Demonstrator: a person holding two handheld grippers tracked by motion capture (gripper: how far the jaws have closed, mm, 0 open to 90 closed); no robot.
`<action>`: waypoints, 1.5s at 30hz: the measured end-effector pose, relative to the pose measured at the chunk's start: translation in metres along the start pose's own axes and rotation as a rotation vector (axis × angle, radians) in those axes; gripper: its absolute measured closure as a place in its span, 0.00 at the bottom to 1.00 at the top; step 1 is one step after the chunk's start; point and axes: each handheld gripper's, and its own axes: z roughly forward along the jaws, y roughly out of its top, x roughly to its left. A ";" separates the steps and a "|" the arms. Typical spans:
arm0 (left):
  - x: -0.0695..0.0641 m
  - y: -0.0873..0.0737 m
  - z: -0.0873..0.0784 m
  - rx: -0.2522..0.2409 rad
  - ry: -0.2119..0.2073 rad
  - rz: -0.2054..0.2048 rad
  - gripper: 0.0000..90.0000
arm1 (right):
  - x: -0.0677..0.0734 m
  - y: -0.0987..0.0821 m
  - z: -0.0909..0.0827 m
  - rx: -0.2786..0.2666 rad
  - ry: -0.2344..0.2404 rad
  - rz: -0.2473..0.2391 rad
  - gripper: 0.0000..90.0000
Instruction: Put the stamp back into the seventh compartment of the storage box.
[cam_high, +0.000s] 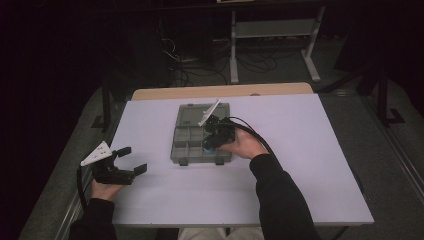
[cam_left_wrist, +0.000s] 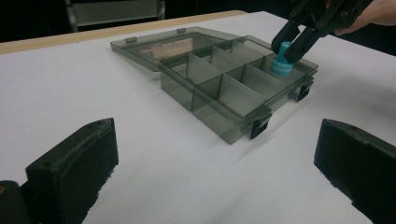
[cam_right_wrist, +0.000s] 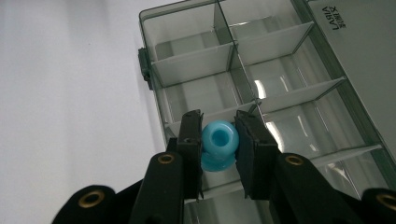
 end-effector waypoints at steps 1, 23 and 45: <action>0.000 0.000 0.000 0.000 0.000 0.000 0.00 | 0.000 0.000 0.001 0.001 0.001 0.001 0.79; 0.000 0.000 0.000 0.006 -0.001 0.000 0.00 | -0.002 -0.011 0.018 0.010 -0.005 0.009 0.79; 0.000 -0.001 0.001 0.016 -0.004 0.003 0.00 | 0.000 -0.013 0.000 -0.062 -0.050 0.027 0.34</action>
